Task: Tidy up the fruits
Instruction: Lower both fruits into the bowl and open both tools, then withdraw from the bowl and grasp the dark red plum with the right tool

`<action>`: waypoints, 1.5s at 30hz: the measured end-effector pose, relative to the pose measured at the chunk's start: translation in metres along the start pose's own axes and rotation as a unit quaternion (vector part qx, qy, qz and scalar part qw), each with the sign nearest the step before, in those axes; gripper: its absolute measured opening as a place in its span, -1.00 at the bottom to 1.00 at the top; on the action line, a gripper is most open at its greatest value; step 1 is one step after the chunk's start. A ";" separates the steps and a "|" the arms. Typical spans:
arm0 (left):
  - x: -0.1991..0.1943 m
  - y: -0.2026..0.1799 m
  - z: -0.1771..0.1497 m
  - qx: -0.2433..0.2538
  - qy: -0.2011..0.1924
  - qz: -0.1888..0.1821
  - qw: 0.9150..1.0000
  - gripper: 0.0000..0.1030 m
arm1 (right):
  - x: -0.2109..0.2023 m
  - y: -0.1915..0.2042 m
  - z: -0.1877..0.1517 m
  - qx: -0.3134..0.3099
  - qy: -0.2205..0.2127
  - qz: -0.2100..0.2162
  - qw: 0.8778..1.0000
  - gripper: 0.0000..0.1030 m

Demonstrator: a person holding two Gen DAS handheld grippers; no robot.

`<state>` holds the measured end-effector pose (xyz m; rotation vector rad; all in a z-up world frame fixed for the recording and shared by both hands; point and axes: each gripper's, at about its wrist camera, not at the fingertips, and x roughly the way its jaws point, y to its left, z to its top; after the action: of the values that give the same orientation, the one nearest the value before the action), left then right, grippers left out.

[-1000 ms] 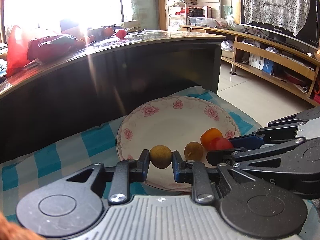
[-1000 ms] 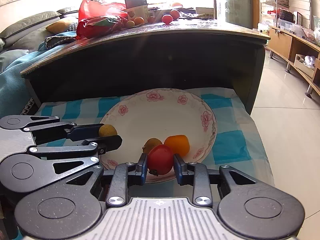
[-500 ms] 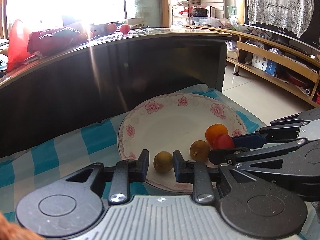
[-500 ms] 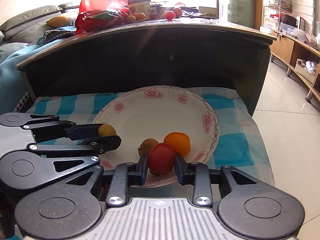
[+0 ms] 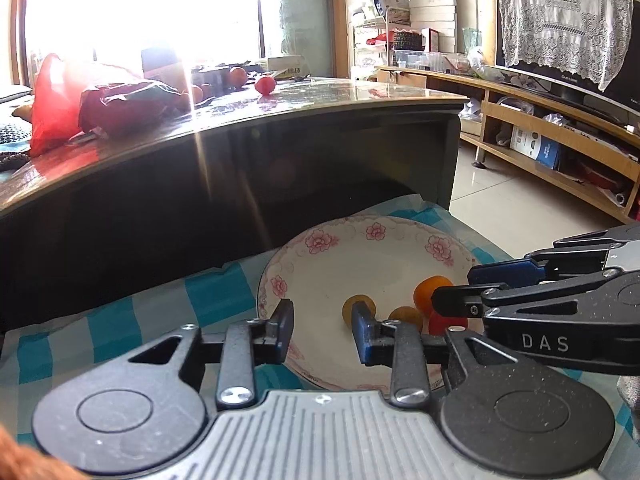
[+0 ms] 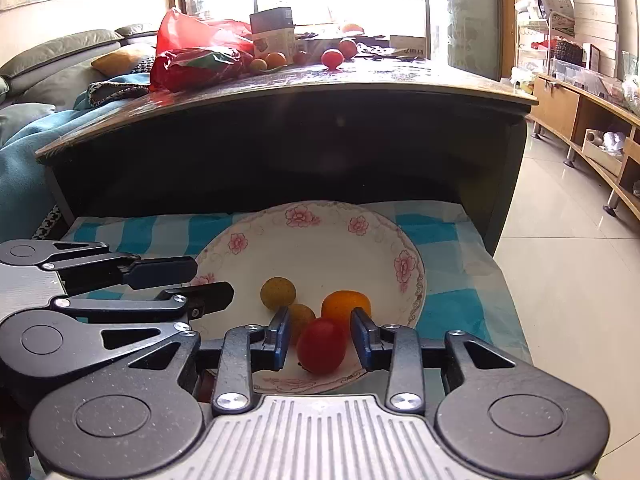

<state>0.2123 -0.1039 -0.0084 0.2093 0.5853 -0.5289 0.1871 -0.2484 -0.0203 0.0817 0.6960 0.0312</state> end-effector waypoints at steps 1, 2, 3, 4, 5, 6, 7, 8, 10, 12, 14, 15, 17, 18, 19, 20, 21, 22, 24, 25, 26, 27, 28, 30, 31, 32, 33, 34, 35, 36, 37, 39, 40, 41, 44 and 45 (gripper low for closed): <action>-0.003 0.000 0.002 0.000 -0.002 0.002 1.000 -0.20 | -0.002 -0.002 0.001 0.004 -0.003 0.000 1.000 -0.44; -0.006 0.001 0.004 0.001 -0.003 0.004 1.000 -0.20 | -0.005 -0.003 0.003 0.009 -0.008 -0.001 1.000 -0.44; -0.009 0.001 0.005 0.001 -0.005 0.007 1.000 -0.20 | -0.008 -0.005 0.004 0.013 -0.013 -0.003 1.000 -0.44; -0.013 0.002 0.007 0.001 -0.005 0.008 1.000 -0.20 | -0.010 -0.007 0.006 0.018 -0.017 -0.003 1.000 -0.44; -0.016 0.002 0.008 0.000 -0.005 0.010 1.000 -0.20 | -0.013 -0.009 0.008 0.022 -0.021 -0.002 1.000 -0.44; -0.020 0.003 0.009 -0.002 -0.005 0.011 1.000 -0.19 | -0.015 -0.012 0.010 0.028 -0.025 -0.001 0.999 -0.44; -0.023 0.004 0.010 -0.004 -0.004 0.012 1.000 -0.19 | -0.017 -0.014 0.011 0.032 -0.028 -0.001 0.999 -0.44; -0.026 0.005 0.010 -0.006 -0.003 0.013 1.000 -0.19 | -0.020 -0.016 0.012 0.038 -0.031 0.000 0.999 -0.44; -0.032 0.005 0.011 -0.009 -0.002 0.015 1.000 -0.19 | -0.024 -0.020 0.014 0.049 -0.035 0.003 0.998 -0.43; -0.040 0.005 0.011 -0.008 0.002 0.017 1.000 -0.19 | -0.026 -0.024 0.015 0.061 -0.034 0.012 0.997 -0.43; -0.047 0.004 0.008 -0.007 0.007 0.018 1.000 -0.18 | -0.029 -0.024 0.015 0.061 -0.034 0.017 0.997 -0.43; -0.052 0.005 0.005 -0.007 0.010 0.019 1.000 -0.18 | -0.030 -0.022 0.015 0.058 -0.030 0.024 0.998 -0.42; -0.059 0.006 0.000 -0.008 0.019 0.021 1.000 -0.18 | -0.031 -0.016 0.012 0.050 -0.024 0.036 0.998 -0.42; -0.063 0.007 -0.004 -0.009 0.025 0.022 0.999 -0.17 | -0.031 -0.013 0.010 0.045 -0.018 0.044 0.998 -0.42; -0.066 0.008 -0.008 -0.011 0.031 0.024 0.999 -0.17 | -0.031 -0.008 0.007 0.039 -0.011 0.054 0.998 -0.42; -0.069 0.008 -0.013 -0.013 0.037 0.025 0.999 -0.17 | -0.031 -0.003 0.003 0.034 -0.003 0.062 0.997 -0.41; -0.072 0.009 -0.017 -0.015 0.045 0.025 0.999 -0.17 | -0.031 0.002 -0.001 0.027 0.006 0.070 0.997 -0.41; -0.074 0.009 -0.023 -0.018 0.052 0.025 0.998 -0.17 | -0.031 0.007 -0.005 0.018 0.014 0.076 0.997 -0.41; -0.078 0.008 -0.034 -0.022 0.066 0.023 0.997 -0.17 | -0.029 0.017 -0.013 0.004 0.031 0.085 0.996 -0.41; -0.078 0.007 -0.039 -0.020 0.073 0.022 0.997 -0.17 | -0.028 0.020 -0.018 0.000 0.039 0.090 0.995 -0.41; -0.078 0.006 -0.043 -0.017 0.079 0.021 0.996 -0.17 | -0.026 0.023 -0.021 -0.002 0.047 0.096 0.994 -0.40; -0.077 0.004 -0.048 -0.015 0.087 0.017 0.996 -0.17 | -0.024 0.026 -0.024 -0.005 0.056 0.101 0.993 -0.39; -0.077 0.003 -0.052 -0.013 0.092 0.014 0.996 -0.17 | -0.022 0.028 -0.026 -0.007 0.060 0.104 0.993 -0.37; -0.076 0.003 -0.057 -0.012 0.099 0.007 0.995 -0.17 | -0.019 0.033 -0.027 -0.011 0.067 0.109 0.992 -0.28; -0.076 0.003 -0.058 -0.013 0.100 0.004 0.995 -0.17 | -0.018 0.035 -0.027 -0.011 0.069 0.111 0.991 -0.21; -0.076 0.004 -0.059 -0.015 0.101 0.002 0.995 -0.17 | -0.017 0.036 -0.027 -0.010 0.069 0.111 0.991 -0.19; -0.076 0.005 -0.060 -0.017 0.101 -0.002 0.995 -0.17 | -0.015 0.037 -0.027 -0.010 0.070 0.110 0.991 -0.18; -0.077 0.006 -0.060 -0.019 0.101 -0.005 0.995 -0.17 | -0.013 0.037 -0.027 -0.009 0.072 0.110 0.991 -0.18; -0.077 0.007 -0.061 -0.020 0.102 -0.008 0.995 -0.17 | -0.012 0.037 -0.028 -0.006 0.072 0.108 0.992 -0.18; -0.077 0.008 -0.062 -0.020 0.102 -0.011 0.995 -0.17 | -0.010 0.036 -0.029 -0.003 0.074 0.107 0.991 -0.18; -0.077 0.008 -0.063 -0.020 0.103 -0.013 0.994 -0.17 | -0.007 0.036 -0.030 0.001 0.079 0.108 0.991 -0.17; -0.075 0.009 -0.064 -0.020 0.105 -0.016 0.994 -0.17 | 0.000 0.036 -0.031 0.008 0.085 0.108 0.990 -0.17; -0.075 0.010 -0.065 -0.021 0.107 -0.017 0.994 -0.17 | 0.002 0.037 -0.032 0.007 0.086 0.107 0.990 -0.17; -0.074 0.010 -0.066 -0.022 0.109 -0.019 0.994 -0.17 | 0.005 0.038 -0.033 0.005 0.087 0.106 0.991 -0.17; -0.071 0.008 -0.068 -0.023 0.112 -0.023 0.993 -0.17 | 0.011 0.043 -0.034 0.002 0.088 0.103 0.991 -0.17; -0.070 0.007 -0.069 -0.020 0.113 -0.024 0.993 -0.17 | 0.013 0.045 -0.034 0.001 0.088 0.102 0.991 -0.17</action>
<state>0.1345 -0.0460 -0.0245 0.2182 0.8217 -0.5432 0.1751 -0.2011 -0.0504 0.1535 0.8620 0.2371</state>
